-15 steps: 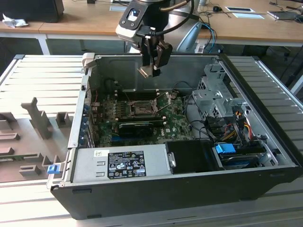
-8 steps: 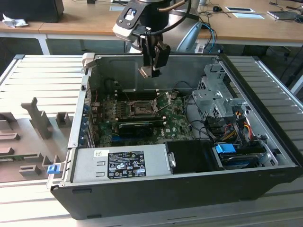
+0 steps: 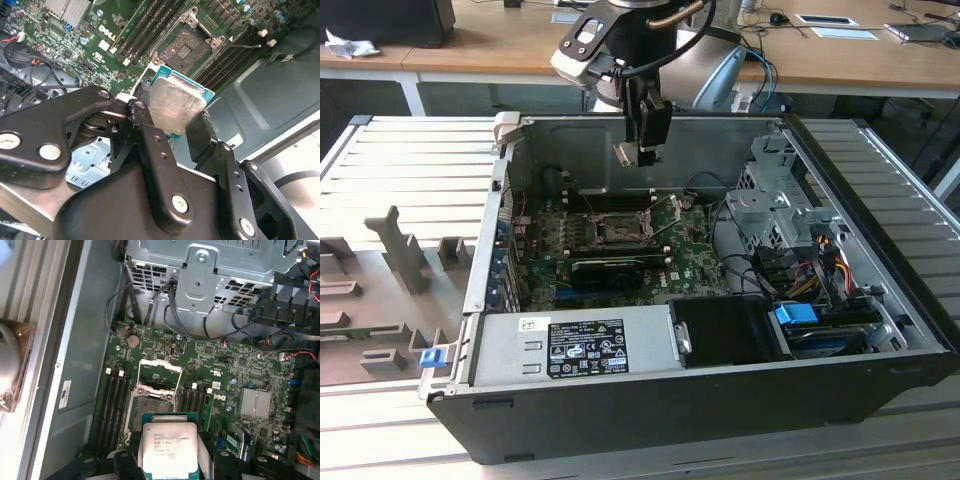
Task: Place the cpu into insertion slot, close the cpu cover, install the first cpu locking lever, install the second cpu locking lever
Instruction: 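Place the cpu into insertion slot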
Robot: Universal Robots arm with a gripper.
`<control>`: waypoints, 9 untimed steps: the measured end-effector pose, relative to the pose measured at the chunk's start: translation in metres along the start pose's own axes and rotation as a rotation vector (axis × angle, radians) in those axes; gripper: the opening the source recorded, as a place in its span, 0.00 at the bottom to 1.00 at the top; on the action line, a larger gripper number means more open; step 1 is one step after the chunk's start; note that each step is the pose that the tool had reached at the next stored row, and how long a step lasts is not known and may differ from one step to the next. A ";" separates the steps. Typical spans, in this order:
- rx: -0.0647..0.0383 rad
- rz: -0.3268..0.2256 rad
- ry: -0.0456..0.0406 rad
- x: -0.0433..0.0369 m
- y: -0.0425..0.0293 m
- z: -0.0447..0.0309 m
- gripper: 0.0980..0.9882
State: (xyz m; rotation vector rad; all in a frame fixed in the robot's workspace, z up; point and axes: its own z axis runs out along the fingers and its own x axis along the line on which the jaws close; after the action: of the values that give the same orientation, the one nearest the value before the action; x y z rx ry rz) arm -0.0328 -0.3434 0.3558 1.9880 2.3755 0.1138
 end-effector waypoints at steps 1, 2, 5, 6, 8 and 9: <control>0.000 0.002 -0.0001 0.0000 -0.0003 0.0016 0.48; 0.000 0.002 -0.0001 0.0000 -0.0004 0.0028 0.48; 0.000 0.004 -0.0005 -0.0001 -0.0007 0.0064 0.48; 0.000 0.005 -0.0005 -0.0001 -0.0007 0.0072 0.48; 0.000 0.008 -0.0007 -0.0001 -0.0008 0.0083 0.48; 0.000 0.009 -0.0008 -0.0001 -0.0009 0.0086 0.48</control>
State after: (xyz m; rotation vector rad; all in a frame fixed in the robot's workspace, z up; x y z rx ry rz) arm -0.0329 -0.3434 0.3472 1.9983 2.3663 0.1134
